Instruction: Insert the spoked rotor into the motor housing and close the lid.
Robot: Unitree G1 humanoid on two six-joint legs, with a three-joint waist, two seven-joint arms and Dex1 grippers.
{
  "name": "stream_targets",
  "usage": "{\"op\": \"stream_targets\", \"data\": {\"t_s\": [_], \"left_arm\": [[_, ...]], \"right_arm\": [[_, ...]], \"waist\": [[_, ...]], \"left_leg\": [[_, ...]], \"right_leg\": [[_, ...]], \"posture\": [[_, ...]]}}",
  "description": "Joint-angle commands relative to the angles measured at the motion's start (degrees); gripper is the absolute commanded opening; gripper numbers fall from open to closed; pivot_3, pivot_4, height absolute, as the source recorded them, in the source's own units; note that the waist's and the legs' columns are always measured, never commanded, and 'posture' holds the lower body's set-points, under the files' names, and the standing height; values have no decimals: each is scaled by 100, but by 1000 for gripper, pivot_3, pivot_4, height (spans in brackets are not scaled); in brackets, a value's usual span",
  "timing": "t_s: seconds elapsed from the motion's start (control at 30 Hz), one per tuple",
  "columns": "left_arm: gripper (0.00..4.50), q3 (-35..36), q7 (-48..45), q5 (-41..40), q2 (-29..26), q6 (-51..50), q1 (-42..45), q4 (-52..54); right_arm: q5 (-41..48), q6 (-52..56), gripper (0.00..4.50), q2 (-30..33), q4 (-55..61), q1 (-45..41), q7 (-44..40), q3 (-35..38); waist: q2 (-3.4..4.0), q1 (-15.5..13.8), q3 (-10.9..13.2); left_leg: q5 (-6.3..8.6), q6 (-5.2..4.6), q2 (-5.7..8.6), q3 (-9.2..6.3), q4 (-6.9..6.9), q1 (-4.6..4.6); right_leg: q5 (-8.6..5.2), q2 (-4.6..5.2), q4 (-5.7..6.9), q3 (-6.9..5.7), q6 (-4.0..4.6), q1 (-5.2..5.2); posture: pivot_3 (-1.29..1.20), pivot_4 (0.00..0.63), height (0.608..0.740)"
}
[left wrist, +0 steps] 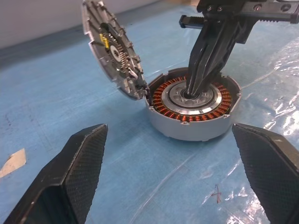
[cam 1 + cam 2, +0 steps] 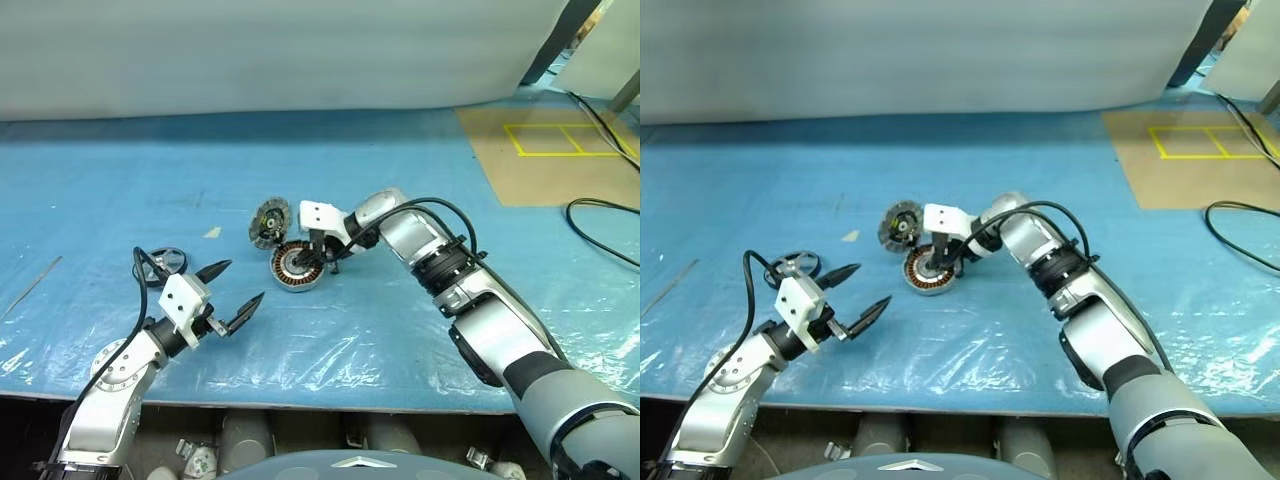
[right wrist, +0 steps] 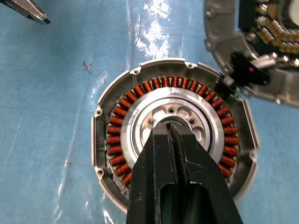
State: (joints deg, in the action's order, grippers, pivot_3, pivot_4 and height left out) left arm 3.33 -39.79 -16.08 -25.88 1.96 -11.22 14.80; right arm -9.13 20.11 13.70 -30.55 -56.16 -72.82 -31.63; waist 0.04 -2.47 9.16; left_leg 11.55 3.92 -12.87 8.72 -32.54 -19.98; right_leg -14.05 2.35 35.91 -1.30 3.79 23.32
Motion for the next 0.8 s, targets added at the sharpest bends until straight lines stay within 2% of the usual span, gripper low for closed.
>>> {"op": "stream_targets", "data": {"t_s": [0.03, 0.23, 0.4, 0.6, 0.8], "left_arm": [[4500, 10, 8, 4, -24, 34, 48, 89], [4500, 22, 25, 10, -24, 51, 14, 95], [4500, 39, 14, 7, -38, 63, 5, 85], [4500, -1, -31, 2, -43, 61, 66, 38], [4500, -77, -108, 1, -36, 74, 234, -90]], "right_arm": [[-267, -259, 51, -175, -143, -139, 100, -269], [-711, -909, 51, -248, -585, -254, 328, -500], [-651, -1454, 51, -282, -803, -401, 635, -199], [-196, -1596, 51, -103, -259, -283, 103, 98], [-265, -1569, 51, -40, -59, -428, -263, -48]], "waist": [[-1, 18, 0], [-1, 57, -1], [-1, 76, 0], [-1, 40, 10], [-2, 27, 11]], "left_leg": [[0, 0, 0, 0, 0, 1], [1, 0, -3, 3, 3, 4], [12, -20, -2, 4, -15, 19], [12, -20, -2, 3, -32, 18], [11, -20, -2, 3, -40, -39]], "right_leg": [[0, 0, 0, 0, 0, 0], [0, -2, 12, 2, 0, -5], [-2, 0, 49, 9, 2, -5], [-1, 1, 71, 11, 3, 14], [-1, -1, 73, 11, 4, 69]], "posture": [[0, 150, 740], [0, 150, 740], [0, 150, 740], [0, 150, 740], [0, 150, 740]]}}
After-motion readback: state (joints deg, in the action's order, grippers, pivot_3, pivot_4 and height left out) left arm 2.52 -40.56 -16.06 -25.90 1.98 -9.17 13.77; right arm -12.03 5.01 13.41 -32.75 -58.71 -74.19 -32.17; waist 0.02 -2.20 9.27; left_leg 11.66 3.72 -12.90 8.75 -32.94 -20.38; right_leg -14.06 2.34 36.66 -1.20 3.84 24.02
